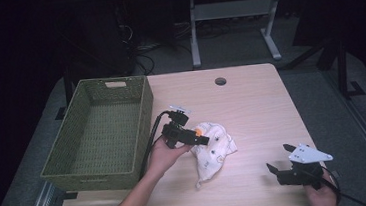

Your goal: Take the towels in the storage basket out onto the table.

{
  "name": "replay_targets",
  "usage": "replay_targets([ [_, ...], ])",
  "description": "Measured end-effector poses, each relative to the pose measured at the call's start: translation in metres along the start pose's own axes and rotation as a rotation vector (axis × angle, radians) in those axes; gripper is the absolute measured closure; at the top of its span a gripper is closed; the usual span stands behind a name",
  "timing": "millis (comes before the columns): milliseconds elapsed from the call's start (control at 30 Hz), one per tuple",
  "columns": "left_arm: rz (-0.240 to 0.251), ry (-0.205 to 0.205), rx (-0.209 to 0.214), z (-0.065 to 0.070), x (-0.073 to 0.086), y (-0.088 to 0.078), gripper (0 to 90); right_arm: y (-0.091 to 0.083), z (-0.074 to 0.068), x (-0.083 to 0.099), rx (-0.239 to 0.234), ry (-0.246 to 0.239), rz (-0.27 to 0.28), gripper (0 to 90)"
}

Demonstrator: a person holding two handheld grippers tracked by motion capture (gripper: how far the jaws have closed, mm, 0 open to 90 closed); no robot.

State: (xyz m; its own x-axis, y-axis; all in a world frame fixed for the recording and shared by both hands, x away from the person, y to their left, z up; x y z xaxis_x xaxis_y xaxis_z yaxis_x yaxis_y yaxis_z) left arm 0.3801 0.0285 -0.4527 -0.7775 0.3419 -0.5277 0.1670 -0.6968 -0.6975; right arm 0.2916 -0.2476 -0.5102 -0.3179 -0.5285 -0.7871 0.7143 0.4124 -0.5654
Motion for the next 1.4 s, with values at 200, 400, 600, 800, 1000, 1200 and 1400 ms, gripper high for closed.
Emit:
replay_targets([
  [200, 0.014, 0.009, -0.003, 0.002, 0.006, -0.006, 30.9, 0.001, -0.001, 0.001, -0.003, 0.002, -0.008, 13.7],
  [400, 0.004, 0.025, -0.022, 0.0, 0.015, -0.006, 29.0, 0.001, -0.001, 0.001, -0.003, 0.003, -0.009, 13.7],
  [600, 0.006, 0.01, -0.004, -0.001, 0.021, -0.005, 28.4, 0.002, -0.002, 0.001, -0.006, 0.0, -0.009, 13.7],
  [800, 0.003, 0.009, -0.004, -0.004, 0.029, -0.004, 28.1, 0.002, -0.002, 0.001, -0.006, 0.001, -0.01, 13.7],
  [1000, 0.009, 0.006, 0.007, -0.004, 0.038, -0.007, 28.1, 0.003, -0.002, 0.001, -0.006, 0.001, -0.011, 13.7],
  [1200, 0.009, 0.014, 0.008, -0.003, 0.046, -0.01, 28.2, 0.004, -0.002, 0.001, -0.007, -0.001, -0.017, 13.7],
  [1400, 0.014, 0.021, 0.01, -0.003, 0.056, -0.011, 28.2, 0.004, -0.002, 0.002, -0.007, 0.001, -0.016, 13.7],
])
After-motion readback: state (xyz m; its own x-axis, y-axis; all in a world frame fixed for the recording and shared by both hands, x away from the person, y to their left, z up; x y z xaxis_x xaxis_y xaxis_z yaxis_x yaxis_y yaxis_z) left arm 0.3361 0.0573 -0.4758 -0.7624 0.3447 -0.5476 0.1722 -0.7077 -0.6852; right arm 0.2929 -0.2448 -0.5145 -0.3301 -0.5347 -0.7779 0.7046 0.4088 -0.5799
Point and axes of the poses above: each handheld gripper's, and its own axes: y roughly forward along the jaws, x roughly out of its underside, z roughly to its right, the point moved 8 cm from there along y, roughly forward along the jaws, and after that the axes turned 7 degrees about -y, right-handed, at the moved point
